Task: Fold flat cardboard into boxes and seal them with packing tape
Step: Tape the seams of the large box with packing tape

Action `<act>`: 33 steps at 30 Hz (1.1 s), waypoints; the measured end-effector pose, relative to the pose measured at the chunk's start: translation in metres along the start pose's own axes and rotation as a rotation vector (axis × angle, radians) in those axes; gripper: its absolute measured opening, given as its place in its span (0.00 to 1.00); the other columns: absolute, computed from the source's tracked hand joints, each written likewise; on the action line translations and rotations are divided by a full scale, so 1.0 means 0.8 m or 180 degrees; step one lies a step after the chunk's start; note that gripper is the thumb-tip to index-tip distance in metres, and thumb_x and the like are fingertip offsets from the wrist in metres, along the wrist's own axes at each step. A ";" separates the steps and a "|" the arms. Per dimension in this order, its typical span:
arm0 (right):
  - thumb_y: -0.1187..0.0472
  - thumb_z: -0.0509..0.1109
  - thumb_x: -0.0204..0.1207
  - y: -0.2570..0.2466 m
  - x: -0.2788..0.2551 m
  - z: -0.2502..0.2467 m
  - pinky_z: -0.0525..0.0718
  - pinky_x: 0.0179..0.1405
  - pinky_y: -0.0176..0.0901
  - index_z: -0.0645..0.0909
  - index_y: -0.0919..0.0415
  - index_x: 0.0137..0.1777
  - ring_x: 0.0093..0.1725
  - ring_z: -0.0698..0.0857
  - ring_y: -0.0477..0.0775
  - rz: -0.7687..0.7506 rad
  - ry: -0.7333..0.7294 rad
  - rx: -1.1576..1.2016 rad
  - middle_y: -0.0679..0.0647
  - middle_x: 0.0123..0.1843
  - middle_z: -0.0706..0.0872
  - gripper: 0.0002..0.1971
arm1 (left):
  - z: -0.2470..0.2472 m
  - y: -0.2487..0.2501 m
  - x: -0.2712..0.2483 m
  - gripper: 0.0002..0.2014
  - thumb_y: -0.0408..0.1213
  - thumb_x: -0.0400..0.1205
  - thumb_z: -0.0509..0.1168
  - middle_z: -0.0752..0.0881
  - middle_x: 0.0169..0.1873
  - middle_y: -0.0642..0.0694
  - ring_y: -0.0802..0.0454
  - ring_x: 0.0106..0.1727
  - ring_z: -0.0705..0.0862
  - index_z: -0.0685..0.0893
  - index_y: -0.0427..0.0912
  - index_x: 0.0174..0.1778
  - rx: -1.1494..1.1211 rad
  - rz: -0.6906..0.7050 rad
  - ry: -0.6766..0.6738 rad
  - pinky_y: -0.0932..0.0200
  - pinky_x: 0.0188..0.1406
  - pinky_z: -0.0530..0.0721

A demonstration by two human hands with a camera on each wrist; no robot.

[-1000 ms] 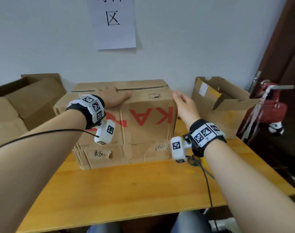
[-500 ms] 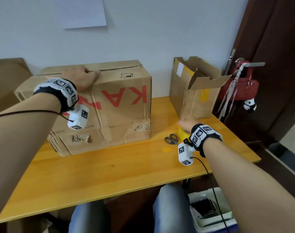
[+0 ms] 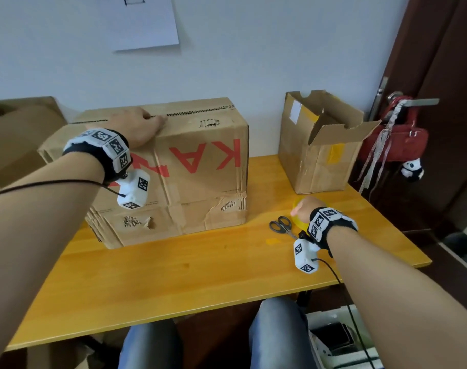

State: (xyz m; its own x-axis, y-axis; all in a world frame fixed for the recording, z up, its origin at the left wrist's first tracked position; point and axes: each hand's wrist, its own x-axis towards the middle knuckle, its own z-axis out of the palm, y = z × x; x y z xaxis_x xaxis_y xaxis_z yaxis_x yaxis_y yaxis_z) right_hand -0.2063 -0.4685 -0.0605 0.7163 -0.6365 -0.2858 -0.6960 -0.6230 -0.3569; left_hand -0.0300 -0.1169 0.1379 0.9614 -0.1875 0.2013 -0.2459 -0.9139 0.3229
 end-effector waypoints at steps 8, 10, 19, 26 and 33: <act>0.62 0.63 0.85 -0.002 -0.006 0.015 0.83 0.60 0.46 0.89 0.56 0.54 0.65 0.86 0.59 -0.0224 0.0331 -0.0345 0.54 0.65 0.89 0.12 | -0.042 0.007 -0.022 0.42 0.73 0.84 0.40 0.72 0.82 0.39 0.36 0.80 0.70 0.79 0.47 0.78 -0.0272 -0.0108 -0.0224 0.45 0.77 0.62; 0.58 0.68 0.82 -0.009 -0.012 0.015 0.81 0.55 0.46 0.85 0.56 0.50 0.60 0.87 0.60 -0.0266 0.0259 -0.0454 0.58 0.62 0.89 0.05 | -0.045 0.005 -0.022 0.42 0.74 0.83 0.41 0.71 0.82 0.39 0.36 0.81 0.70 0.78 0.47 0.79 -0.0306 -0.0154 -0.0258 0.44 0.77 0.62; 0.64 0.62 0.86 -0.033 -0.034 0.001 0.83 0.61 0.51 0.82 0.61 0.71 0.65 0.84 0.65 -0.0236 0.0456 -0.0059 0.62 0.70 0.85 0.17 | -0.040 0.003 -0.022 0.40 0.71 0.84 0.45 0.73 0.80 0.36 0.34 0.79 0.71 0.78 0.44 0.78 -0.0580 -0.0057 -0.0298 0.43 0.78 0.64; 0.80 0.54 0.81 -0.104 -0.094 -0.085 0.78 0.73 0.53 0.89 0.59 0.63 0.75 0.78 0.63 -0.1071 0.1312 0.2220 0.59 0.76 0.80 0.26 | -0.049 0.000 -0.028 0.37 0.70 0.85 0.46 0.74 0.79 0.36 0.35 0.78 0.72 0.87 0.45 0.67 -0.0773 0.0021 -0.0383 0.44 0.76 0.64; 0.73 0.56 0.75 -0.235 -0.153 -0.166 0.79 0.36 0.50 0.81 0.48 0.39 0.32 0.76 0.49 -0.2006 0.1790 0.3728 0.48 0.34 0.79 0.19 | -0.060 -0.010 -0.025 0.42 0.73 0.83 0.46 0.73 0.80 0.40 0.40 0.81 0.69 0.82 0.42 0.74 -0.1640 -0.0146 -0.0743 0.42 0.83 0.60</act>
State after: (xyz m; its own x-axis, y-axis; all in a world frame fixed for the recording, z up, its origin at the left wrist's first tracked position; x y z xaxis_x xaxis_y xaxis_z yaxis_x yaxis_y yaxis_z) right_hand -0.1698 -0.3334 0.1597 0.5774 -0.6646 0.4742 0.3598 -0.3142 -0.8785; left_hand -0.0533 -0.0882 0.1758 0.9600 -0.2797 -0.0144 -0.1754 -0.6403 0.7478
